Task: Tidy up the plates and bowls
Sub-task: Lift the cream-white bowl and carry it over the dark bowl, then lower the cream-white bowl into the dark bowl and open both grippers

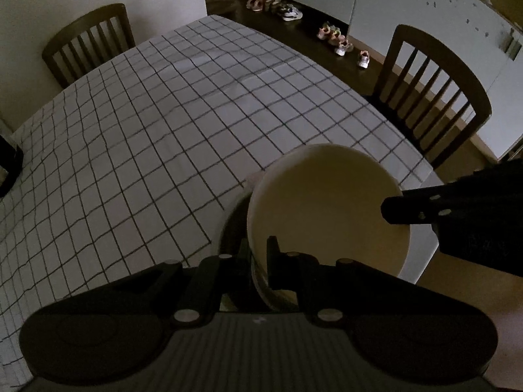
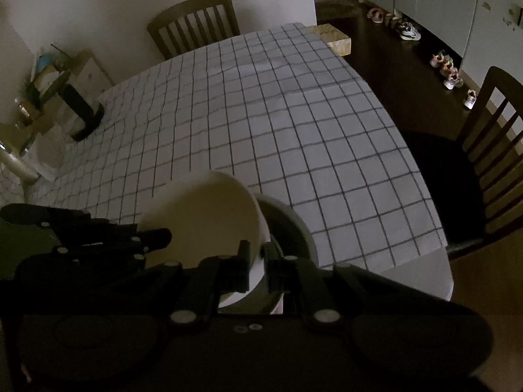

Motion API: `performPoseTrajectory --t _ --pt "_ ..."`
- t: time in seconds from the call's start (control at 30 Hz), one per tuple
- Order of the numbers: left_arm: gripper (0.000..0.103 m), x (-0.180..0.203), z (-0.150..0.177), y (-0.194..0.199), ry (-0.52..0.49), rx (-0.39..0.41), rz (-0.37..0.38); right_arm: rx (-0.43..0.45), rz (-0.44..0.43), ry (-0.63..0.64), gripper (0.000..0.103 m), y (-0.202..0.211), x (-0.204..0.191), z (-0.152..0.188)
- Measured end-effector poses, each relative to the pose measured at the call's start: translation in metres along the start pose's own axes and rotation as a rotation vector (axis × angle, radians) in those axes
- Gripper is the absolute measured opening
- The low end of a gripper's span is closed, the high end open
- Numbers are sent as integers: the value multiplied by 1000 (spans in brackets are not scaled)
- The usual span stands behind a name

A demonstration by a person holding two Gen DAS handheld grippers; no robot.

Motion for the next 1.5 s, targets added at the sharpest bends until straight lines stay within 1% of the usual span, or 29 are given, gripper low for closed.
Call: performPoseTrajectory --t 0.27,0.5,0.7,1.03,1.33,1.37,1.5 --pt "8 8 18 -9 -75 46 -37 -22 14 1 9 -13 -4 23" --pt "8 11 27 -16 -114 57 -55 -38 25 -8 8 -22 -3 35" --pt "8 11 29 -22 -116 48 -57 -47 32 -9 8 -28 -3 39" --pt "8 11 30 -26 -144 73 -67 -57 36 -13 9 -36 -3 41" --pt "8 11 29 -26 -147 73 -55 -57 39 -23 9 -39 -1 44" --pt "8 11 29 -25 -148 73 -52 -55 42 -21 12 -39 -1 44" --pt "8 9 29 -25 -140 67 -40 -57 42 -21 15 -39 -1 44"
Point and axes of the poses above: each gripper's, at about its wrist camera, not at the fingertips, and y roughly against the way its jaws point, x to its right, z to its underside, the point moved 4 cm from there along -y, roughly the way its jaws point, and after that the axes turned 10 degrees about y, right-handed, at the moved point
